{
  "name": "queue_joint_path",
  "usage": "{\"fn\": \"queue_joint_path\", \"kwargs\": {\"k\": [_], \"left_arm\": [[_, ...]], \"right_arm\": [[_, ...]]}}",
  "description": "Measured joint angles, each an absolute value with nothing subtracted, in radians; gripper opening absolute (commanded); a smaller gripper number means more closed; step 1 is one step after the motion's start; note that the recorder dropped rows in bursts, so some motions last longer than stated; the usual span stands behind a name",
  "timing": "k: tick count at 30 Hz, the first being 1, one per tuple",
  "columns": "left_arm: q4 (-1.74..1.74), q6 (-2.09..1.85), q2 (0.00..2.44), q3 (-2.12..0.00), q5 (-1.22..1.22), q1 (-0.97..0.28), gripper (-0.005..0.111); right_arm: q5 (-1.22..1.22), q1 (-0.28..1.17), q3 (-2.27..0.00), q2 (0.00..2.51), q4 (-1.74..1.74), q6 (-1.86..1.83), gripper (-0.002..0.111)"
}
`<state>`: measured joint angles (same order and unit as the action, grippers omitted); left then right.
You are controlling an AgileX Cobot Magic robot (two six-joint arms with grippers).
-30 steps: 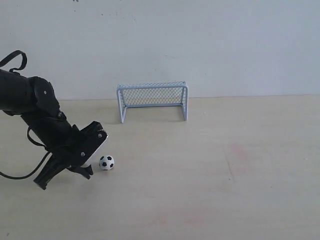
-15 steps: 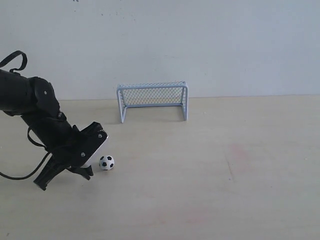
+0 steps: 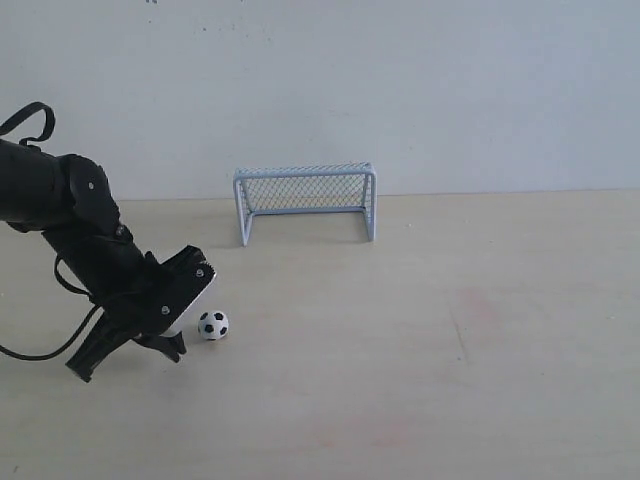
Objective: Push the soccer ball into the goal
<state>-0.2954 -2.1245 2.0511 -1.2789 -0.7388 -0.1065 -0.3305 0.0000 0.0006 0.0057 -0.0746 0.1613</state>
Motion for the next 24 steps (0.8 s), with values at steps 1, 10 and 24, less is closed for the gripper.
{"fn": "queue_joint_path", "kwargs": {"k": [1,10,24], "left_arm": [[-0.295,-2.125,2.051,-1.279,-0.739,-0.107,0.004],[-0.298,-2.125,2.073,-1.31,-0.663,-0.145,0.004],[-0.451,-1.785,1.995,-1.713,-0.564,-0.158,0.004]], "right_arm": [[-0.331,0.0,0.001,0.006,-0.075,0.161,0.0],[-0.331,0.0,0.001,0.006,-0.075,0.161,0.0],[-0.331,0.0,0.001,0.006,-0.075,0.161,0.0]]}}
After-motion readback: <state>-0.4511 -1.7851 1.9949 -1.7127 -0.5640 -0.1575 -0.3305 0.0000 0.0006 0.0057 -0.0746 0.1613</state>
